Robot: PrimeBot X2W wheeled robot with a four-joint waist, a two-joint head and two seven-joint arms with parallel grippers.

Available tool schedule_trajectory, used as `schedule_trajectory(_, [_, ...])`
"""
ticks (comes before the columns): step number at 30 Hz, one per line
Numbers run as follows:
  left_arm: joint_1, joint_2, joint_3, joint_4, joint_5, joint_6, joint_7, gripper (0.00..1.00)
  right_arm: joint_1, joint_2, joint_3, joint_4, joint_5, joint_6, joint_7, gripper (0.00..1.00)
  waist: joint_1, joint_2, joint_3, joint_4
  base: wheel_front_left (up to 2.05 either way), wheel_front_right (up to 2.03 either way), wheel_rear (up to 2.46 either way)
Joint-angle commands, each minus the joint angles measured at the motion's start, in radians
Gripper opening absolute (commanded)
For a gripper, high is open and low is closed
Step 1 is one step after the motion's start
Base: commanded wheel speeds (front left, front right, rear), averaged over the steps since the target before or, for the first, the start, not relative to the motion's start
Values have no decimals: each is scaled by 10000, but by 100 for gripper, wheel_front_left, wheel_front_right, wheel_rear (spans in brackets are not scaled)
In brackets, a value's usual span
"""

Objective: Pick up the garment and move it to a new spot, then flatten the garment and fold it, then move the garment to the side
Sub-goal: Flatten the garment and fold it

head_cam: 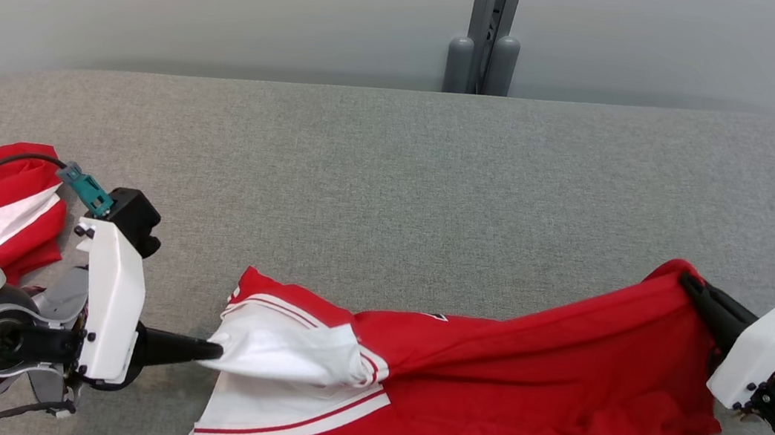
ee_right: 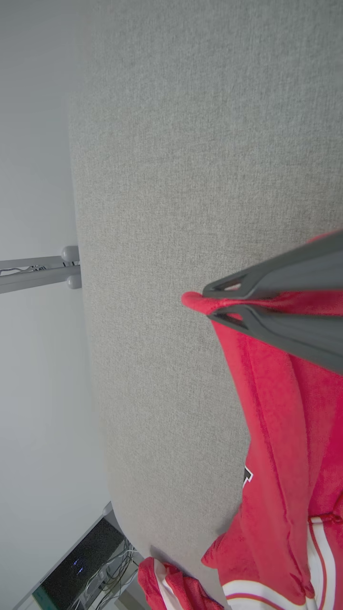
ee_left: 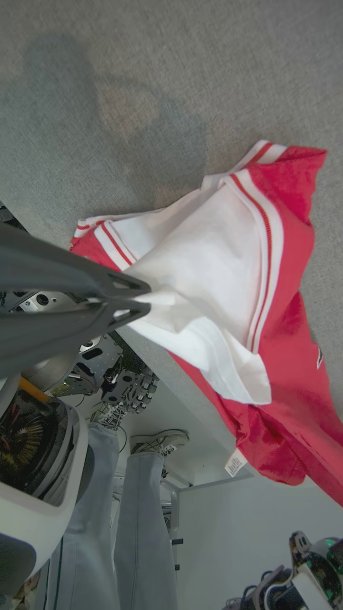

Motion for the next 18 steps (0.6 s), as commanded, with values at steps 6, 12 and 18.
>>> schedule_trajectory(6, [-107, -224, 287, 174, 294, -12, -511, 0, -394, 339, 88, 467, -280, 2, -760, 0, 0, 0, 170, -15, 0, 0, 0])
schedule_trajectory(12, [-38, -143, 235, 41, 124, -12, -134, 0, -294, 249, 421, 345, -38, 2, -579, 0, 0, 0, 262, 30, 0, 0, 0])
schedule_trajectory(18, [187, 2, 179, 42, -18, -12, 129, 0, 84, -365, 942, -219, 471, 2, 61, 0, 0, 0, 243, 22, 0, 0, 0])
